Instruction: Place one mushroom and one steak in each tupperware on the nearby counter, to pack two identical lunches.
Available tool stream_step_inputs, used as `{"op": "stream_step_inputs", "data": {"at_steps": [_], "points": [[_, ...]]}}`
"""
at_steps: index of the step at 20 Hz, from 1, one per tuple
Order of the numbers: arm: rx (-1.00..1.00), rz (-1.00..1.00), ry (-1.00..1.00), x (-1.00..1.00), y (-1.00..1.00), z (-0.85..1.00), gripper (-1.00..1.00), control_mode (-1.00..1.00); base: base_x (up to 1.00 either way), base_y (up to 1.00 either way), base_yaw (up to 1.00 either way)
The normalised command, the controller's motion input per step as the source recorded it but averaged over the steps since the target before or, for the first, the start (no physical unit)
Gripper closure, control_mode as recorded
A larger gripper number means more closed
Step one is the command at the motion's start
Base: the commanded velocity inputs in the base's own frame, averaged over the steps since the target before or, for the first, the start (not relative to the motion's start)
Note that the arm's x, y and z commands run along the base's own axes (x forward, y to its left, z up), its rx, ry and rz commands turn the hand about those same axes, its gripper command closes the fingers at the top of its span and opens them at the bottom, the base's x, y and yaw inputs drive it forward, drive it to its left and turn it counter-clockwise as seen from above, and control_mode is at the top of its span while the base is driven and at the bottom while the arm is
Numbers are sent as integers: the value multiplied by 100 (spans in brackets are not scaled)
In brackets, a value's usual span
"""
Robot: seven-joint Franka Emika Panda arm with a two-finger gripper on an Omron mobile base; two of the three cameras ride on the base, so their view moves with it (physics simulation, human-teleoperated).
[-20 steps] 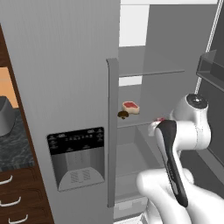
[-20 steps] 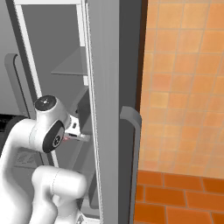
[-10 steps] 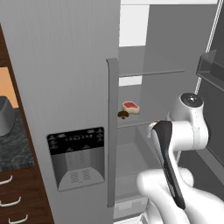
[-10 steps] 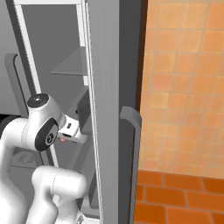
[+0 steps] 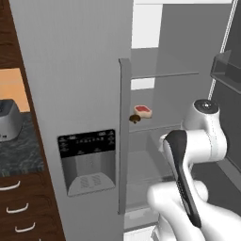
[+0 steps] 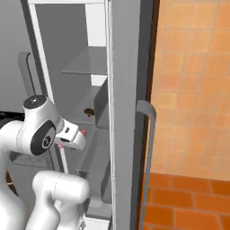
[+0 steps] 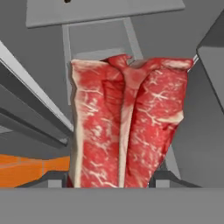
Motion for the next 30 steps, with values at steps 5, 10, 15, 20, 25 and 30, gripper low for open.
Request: {"op": "stream_step_inputs", "data": {"at_steps": [5, 10, 15, 20, 25, 30], "points": [[0, 0, 0, 0, 0, 0, 100, 100, -81, 91, 19], [0, 0, 0, 0, 0, 0, 100, 100, -38, 100, 22], [0, 0, 0, 0, 0, 0, 100, 100, -6, 100, 6], [0, 0, 0, 0, 0, 0, 100, 100, -2, 100, 0], [0, 0, 0, 0, 0, 0, 100, 100, 0, 100, 0], [0, 0, 0, 0, 0, 0, 100, 100, 0, 100, 0]]}}
